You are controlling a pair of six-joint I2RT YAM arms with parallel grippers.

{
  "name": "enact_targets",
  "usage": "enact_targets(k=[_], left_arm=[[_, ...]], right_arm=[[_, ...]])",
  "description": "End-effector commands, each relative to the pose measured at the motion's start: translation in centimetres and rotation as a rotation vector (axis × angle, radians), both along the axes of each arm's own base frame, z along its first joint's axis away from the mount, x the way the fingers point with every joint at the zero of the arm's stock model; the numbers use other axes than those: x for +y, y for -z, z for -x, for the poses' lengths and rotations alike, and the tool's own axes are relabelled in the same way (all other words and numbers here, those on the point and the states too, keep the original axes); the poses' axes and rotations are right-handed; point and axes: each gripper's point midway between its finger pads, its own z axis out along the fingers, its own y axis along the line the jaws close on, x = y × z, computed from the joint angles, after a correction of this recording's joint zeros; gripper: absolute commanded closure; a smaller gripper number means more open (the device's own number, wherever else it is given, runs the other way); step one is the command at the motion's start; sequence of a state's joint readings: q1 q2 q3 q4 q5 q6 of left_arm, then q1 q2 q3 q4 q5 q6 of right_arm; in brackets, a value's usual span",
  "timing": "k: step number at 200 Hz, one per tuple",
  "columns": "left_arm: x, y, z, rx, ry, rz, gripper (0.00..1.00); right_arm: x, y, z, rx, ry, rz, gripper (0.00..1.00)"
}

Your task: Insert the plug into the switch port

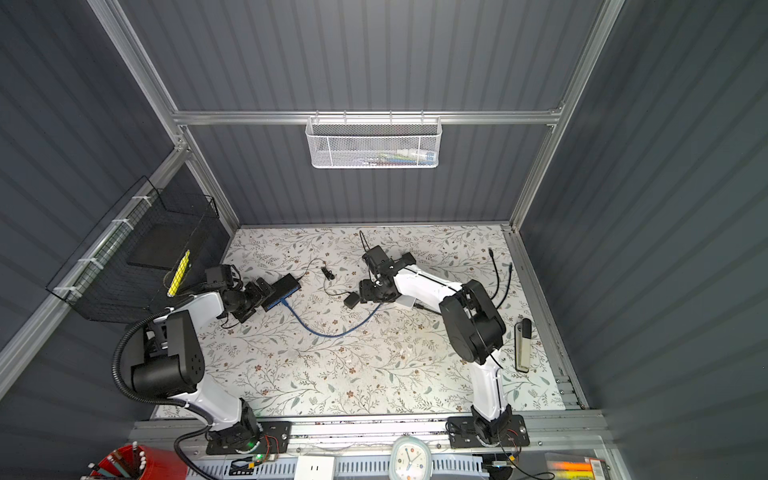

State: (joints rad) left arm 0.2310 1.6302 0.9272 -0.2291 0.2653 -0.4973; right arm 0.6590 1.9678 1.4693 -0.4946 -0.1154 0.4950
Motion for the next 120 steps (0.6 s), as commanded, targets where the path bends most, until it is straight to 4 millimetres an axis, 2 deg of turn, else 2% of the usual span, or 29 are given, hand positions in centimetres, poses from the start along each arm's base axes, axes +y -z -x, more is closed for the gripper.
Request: enact_targets(k=[1,11,32,56,69,88,96,99,110,120], left_arm=[[1.7,-2.7,0.1,-0.036,-0.01,-0.115,0.0],[2.5,-3.4,0.3,-0.048,-0.022,-0.167,0.0],[4.3,-5.2,0.6,-0.097,-0.064,-0.289,0.0],[6.4,-7.1,1.3,-0.162,-0.125,-0.434,0.0],[6.9,-7.7,1.5,-0.216,-0.13,-0.494,0.0],[7.0,-9.0,1.7,-0.395,-0.165,-0.542,0.0],[7.0,-8.8,2.4,-0.465,-0.194,-0.558,0.0],[7.0,-9.4,2.4,-0.512,-0.21,-0.564,0.0],[6.7,-9.2,2.8,-0.585,-0.215,-0.588,0.0],[6.0,-7.8,2.7,-0.573,-0.171,-0.616,0.0]], right_arm=[[-2.3,-1.2,1.5,-0.026,0.001,0.049,0.3],[-3.0,-2.1,2.2,-0.048,0.001,0.042,0.26],[-4.1,-4.7,3.1,-0.137,-0.006,0.01,0.01],[-5.5,-7.8,3.4,-0.248,-0.017,-0.001,0.01],[-6.4,-9.2,3.3,-0.311,-0.003,-0.013,0.01],[-8.3,-10.8,2.8,-0.411,0.057,-0.041,0.01],[-9.5,-11.2,2.5,-0.446,0.092,-0.041,0.01],[-9.9,-11.5,2.4,-0.465,0.108,-0.038,0.01],[-11.8,-11.9,2.2,-0.514,0.166,-0.017,0.01],[-13.6,-12.1,2.0,-0.538,0.215,-0.001,0.01]])
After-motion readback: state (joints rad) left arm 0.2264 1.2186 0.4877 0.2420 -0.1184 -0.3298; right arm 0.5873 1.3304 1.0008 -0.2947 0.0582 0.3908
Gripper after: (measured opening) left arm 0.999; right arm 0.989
